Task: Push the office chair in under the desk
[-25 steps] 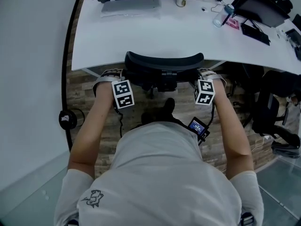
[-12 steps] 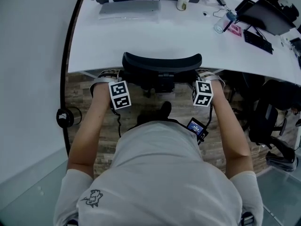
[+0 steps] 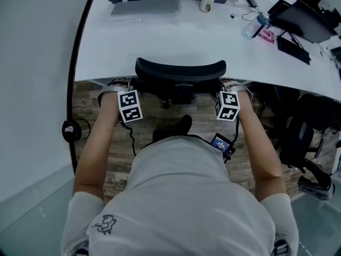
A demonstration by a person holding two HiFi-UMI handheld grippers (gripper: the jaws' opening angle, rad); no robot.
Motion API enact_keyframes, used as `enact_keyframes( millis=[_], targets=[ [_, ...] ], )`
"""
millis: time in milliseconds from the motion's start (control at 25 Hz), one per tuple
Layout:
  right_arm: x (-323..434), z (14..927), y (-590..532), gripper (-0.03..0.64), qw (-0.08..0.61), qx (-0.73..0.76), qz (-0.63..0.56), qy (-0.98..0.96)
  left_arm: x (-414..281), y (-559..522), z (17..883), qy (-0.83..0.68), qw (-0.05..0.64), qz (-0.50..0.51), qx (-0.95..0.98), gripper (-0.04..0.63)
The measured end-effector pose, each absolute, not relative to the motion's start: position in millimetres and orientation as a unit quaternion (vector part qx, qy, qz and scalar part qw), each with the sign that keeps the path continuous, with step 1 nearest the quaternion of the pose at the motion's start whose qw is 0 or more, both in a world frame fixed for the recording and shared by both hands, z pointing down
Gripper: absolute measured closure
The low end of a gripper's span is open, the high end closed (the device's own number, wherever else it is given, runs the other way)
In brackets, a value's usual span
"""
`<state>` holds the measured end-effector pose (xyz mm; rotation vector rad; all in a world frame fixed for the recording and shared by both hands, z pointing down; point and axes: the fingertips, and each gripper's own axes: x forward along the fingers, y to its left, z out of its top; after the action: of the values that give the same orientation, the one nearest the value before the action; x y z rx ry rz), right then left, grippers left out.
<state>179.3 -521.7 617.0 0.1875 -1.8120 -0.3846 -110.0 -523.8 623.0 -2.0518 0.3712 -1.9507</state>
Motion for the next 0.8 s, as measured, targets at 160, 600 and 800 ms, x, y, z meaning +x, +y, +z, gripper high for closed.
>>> enact_keyframes(
  millis=[160,600,800],
  targets=[
    [177.5,618.0,-521.2,0.495,0.597,0.084,-0.164,-0.781,-110.9,-524.8,622.5,0.135,0.143,-0.661,-0.724,0.465],
    [180.7,579.6,-520.0,0.386,0.597,0.128,-0.153,-0.777,-129.3,-518.7,577.5,0.193,0.123,-0.597,-0.769,0.420],
    [168.2,540.2,-508.5,0.386,0.558,0.175,-0.135,-0.800,-135.0,-511.9,529.2,0.245,0.103,-0.525,-0.809,0.420]
  ],
)
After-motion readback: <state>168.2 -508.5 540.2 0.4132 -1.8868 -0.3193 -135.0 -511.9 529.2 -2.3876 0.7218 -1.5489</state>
